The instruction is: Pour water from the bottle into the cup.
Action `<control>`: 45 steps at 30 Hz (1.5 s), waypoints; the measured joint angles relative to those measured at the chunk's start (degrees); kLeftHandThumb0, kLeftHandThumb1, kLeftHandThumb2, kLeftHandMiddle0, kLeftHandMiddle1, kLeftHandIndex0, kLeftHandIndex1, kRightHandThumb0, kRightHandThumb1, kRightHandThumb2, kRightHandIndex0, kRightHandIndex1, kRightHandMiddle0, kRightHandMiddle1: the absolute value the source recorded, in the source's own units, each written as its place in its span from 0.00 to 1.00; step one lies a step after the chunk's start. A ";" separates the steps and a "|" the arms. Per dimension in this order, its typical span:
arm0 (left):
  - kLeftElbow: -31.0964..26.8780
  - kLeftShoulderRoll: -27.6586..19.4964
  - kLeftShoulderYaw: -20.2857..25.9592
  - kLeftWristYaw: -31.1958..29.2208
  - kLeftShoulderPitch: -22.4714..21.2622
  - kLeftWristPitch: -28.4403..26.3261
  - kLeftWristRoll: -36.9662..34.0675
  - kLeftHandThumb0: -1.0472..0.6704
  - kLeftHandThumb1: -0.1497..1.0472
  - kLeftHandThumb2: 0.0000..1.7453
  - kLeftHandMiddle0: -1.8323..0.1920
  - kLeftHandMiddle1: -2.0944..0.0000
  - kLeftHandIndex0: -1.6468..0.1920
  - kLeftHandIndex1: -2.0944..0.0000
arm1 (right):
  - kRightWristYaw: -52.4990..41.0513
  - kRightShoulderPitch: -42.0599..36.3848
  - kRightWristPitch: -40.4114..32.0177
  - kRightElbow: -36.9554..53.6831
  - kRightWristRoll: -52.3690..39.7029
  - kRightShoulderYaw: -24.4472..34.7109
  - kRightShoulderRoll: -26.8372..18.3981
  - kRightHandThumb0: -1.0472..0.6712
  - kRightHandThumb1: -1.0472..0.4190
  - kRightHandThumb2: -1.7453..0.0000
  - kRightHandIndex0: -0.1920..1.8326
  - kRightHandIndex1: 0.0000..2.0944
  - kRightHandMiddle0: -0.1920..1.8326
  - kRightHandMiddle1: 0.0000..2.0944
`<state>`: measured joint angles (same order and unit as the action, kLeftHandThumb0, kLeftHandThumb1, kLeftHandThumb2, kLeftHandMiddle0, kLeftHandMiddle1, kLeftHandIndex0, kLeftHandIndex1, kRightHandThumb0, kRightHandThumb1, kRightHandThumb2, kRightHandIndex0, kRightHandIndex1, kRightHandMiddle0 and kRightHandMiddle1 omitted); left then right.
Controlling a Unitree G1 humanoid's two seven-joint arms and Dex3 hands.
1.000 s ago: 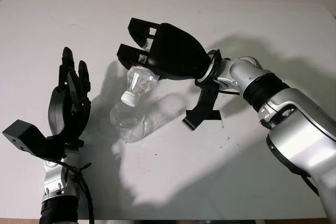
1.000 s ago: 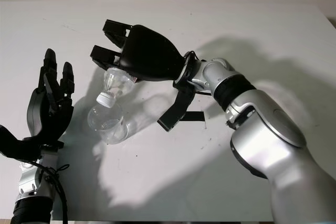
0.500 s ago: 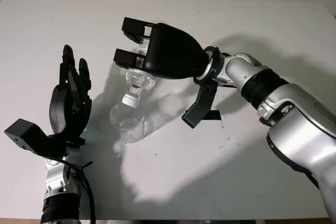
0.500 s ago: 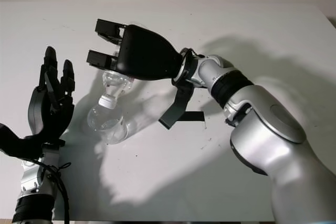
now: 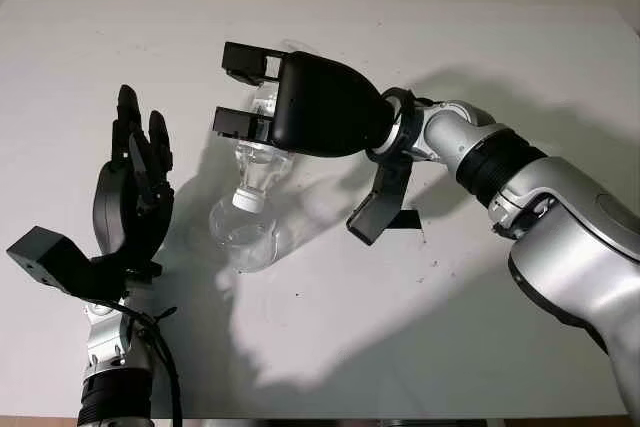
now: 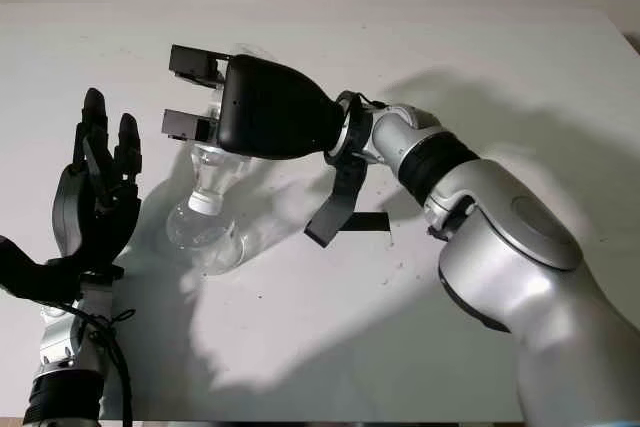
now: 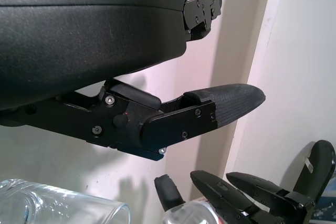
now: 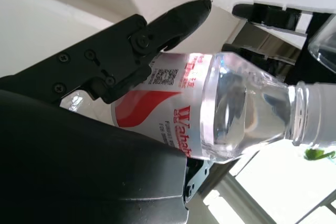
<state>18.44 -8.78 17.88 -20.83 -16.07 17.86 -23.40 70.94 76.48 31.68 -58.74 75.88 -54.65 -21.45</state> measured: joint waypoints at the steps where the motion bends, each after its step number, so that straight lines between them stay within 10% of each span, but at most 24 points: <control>1: -0.06 -0.01 0.00 0.12 0.02 -0.17 0.00 0.17 1.00 0.39 1.00 1.00 1.00 1.00 | -0.89 -0.09 1.67 0.01 -1.99 1.20 -0.03 0.31 0.00 0.88 0.70 1.00 0.46 0.99; 5: -0.20 -0.02 0.00 0.09 0.02 -0.27 -0.13 0.18 1.00 0.39 1.00 1.00 1.00 1.00 | -7.71 -0.85 7.28 0.34 -9.83 5.92 -0.77 0.35 0.00 0.83 0.72 1.00 0.64 1.00; 18: -0.74 -0.11 0.02 0.12 0.36 -1.03 -0.46 0.18 1.00 0.38 1.00 1.00 1.00 1.00 | -47.75 -11.77 13.37 0.25 -47.15 29.26 0.02 0.40 0.00 0.81 0.72 1.00 0.60 1.00; 27: -1.14 -0.23 -0.01 -0.06 0.91 -1.34 -0.43 0.17 1.00 0.40 1.00 1.00 1.00 1.00 | -75.35 -24.49 -3.16 14.70 -68.69 42.71 1.46 0.42 0.00 0.78 0.69 1.00 0.60 1.00; 45: -0.34 -0.33 0.03 -0.63 0.54 -2.05 -0.50 0.17 1.00 0.40 1.00 1.00 1.00 1.00 | -87.42 -40.00 -38.25 50.43 -84.03 54.65 3.10 0.40 0.00 0.72 0.70 1.00 0.61 1.00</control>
<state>18.11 -9.12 17.91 -21.46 -15.53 15.81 -23.91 -16.48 36.48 -6.57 -8.31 -8.15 0.00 -18.35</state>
